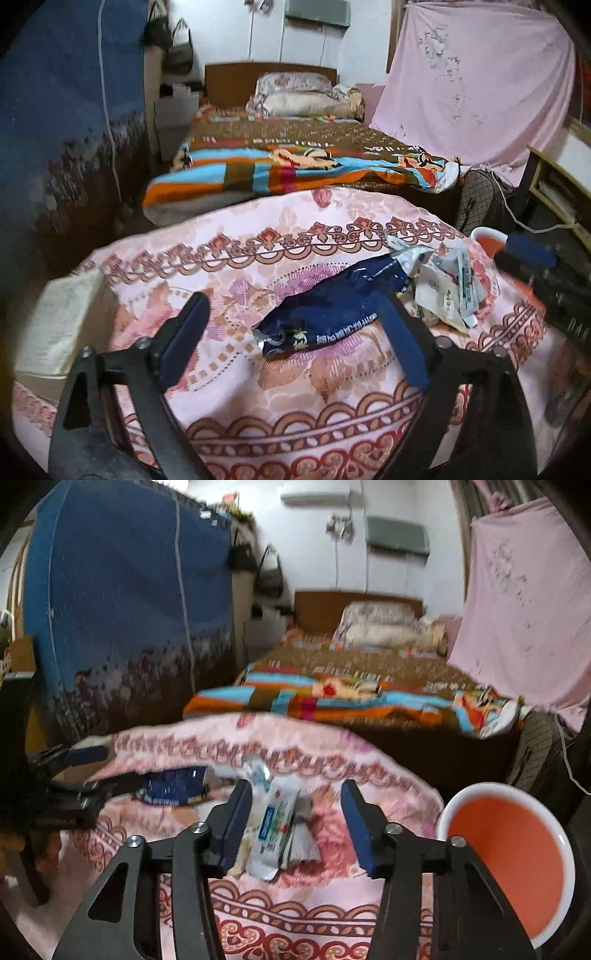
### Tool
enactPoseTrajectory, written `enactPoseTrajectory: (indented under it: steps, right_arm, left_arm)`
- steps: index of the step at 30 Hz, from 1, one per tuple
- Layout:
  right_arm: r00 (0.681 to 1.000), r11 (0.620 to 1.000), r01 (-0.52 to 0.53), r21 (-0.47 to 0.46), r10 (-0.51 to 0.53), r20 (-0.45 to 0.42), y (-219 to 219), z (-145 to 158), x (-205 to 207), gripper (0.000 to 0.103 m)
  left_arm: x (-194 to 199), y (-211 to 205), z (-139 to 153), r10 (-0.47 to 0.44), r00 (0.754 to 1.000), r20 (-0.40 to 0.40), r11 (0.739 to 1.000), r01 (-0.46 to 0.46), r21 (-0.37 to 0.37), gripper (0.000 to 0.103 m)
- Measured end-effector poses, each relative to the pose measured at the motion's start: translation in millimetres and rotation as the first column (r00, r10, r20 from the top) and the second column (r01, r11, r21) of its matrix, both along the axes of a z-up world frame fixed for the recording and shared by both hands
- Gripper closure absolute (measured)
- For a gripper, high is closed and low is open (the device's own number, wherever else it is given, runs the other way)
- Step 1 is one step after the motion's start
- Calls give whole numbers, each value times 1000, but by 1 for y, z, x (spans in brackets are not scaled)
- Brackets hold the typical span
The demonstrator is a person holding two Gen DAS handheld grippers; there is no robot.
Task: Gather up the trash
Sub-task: 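Grasp the blue snack bag with the left tool while the right tool grasps the toothpaste tube, then lift the blue bag and toothpaste tube and carry both over the orange basin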
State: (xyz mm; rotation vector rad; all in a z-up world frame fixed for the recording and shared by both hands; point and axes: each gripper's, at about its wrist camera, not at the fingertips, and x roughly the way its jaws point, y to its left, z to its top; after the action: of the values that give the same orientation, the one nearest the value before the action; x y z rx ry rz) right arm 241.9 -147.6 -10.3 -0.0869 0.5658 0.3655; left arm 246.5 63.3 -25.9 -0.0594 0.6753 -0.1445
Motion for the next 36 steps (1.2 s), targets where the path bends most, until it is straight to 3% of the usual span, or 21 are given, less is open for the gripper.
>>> enactPoseTrajectory:
  steps: [7,12,20,28,32,36]
  right_arm:
    - [994,998,-38,-46,33,-100,11,-13,19,64]
    - [991,996,-53,-71,44,-128,18,-17,26,71]
    - [985,997,-61,-52,52,-164,16,-21,32,78]
    - [988,996,-74,-40,68,-137,15,-18,27,83]
    - [993,996,-85,-9,84,-84,10,-11,18,83]
    - [994,994,-105,33,105,-6,4,-2,5,83]
  left_arm:
    - [25,11,-10,-45,996,-80,989,34,-142,29]
    - [30,2,-23,-105,980,-170,985,79,-155,37]
    - [21,-9,-25,-112,972,-206,984,80,-158,56]
    - [8,-9,-20,-60,974,-219,984,22,-176,79]
    - [0,-12,-13,-45,979,-200,983,8,-182,81]
    - [-13,-21,-2,-27,991,-131,989,7,-149,84]
